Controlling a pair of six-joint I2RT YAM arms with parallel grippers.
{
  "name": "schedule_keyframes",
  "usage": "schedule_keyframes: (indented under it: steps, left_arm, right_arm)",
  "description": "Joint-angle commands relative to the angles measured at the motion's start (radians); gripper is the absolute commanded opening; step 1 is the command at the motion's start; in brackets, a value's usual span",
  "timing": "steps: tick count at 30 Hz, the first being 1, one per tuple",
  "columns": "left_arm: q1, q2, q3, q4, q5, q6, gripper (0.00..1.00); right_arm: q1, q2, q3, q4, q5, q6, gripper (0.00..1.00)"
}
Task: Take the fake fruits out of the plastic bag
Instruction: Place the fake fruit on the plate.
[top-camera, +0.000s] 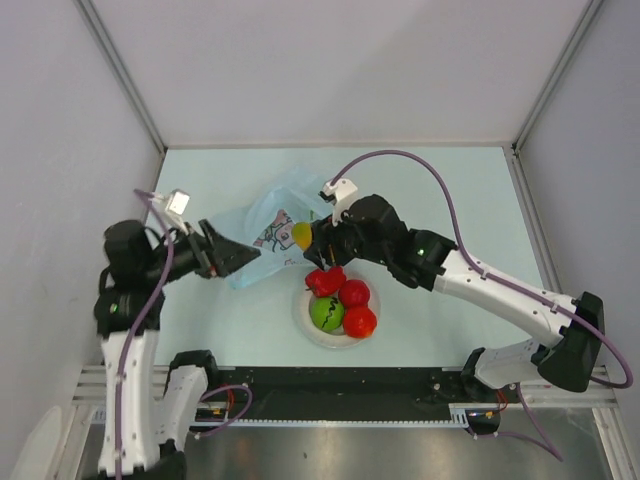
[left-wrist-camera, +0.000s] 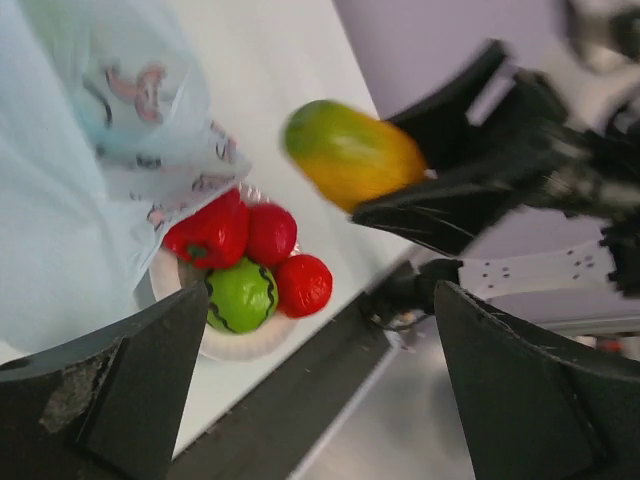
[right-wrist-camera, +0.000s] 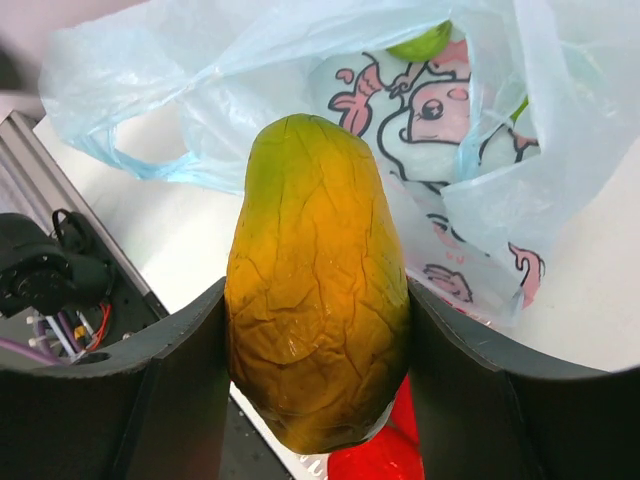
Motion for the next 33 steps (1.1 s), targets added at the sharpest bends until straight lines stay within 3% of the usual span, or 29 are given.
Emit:
schedule_keyframes:
  steps: [1,11,18,27,31,33]
  left_arm:
    - [0.013,0.137,-0.147,0.267,0.175,-0.294,1.00]
    - [-0.008,0.227,-0.187,0.454,0.219,-0.411,0.86]
    - [-0.039,0.255,-0.179,0.437,0.210,-0.402,0.82]
    - [-0.060,0.316,-0.193,0.532,0.219,-0.450,0.78]
    - [-0.065,0.325,-0.194,0.549,0.226,-0.454,0.68]
    - [-0.065,0.324,-0.201,0.565,0.239,-0.453,0.56]
  right_arm:
    - [0.000,-0.027,0.026,0.083,0.016,-0.043,0.00]
    - [0.030,0.044,0.032,0.162,-0.018,-0.015,0.00]
    - [0.026,0.107,0.090,0.185,-0.061,0.012,0.00]
    - [0.087,0.139,0.136,0.221,-0.096,-0.020,0.00]
    - [0.098,0.139,0.136,0.214,-0.096,-0.020,0.00]
    - [0.102,0.143,0.136,0.212,-0.096,-0.018,0.01]
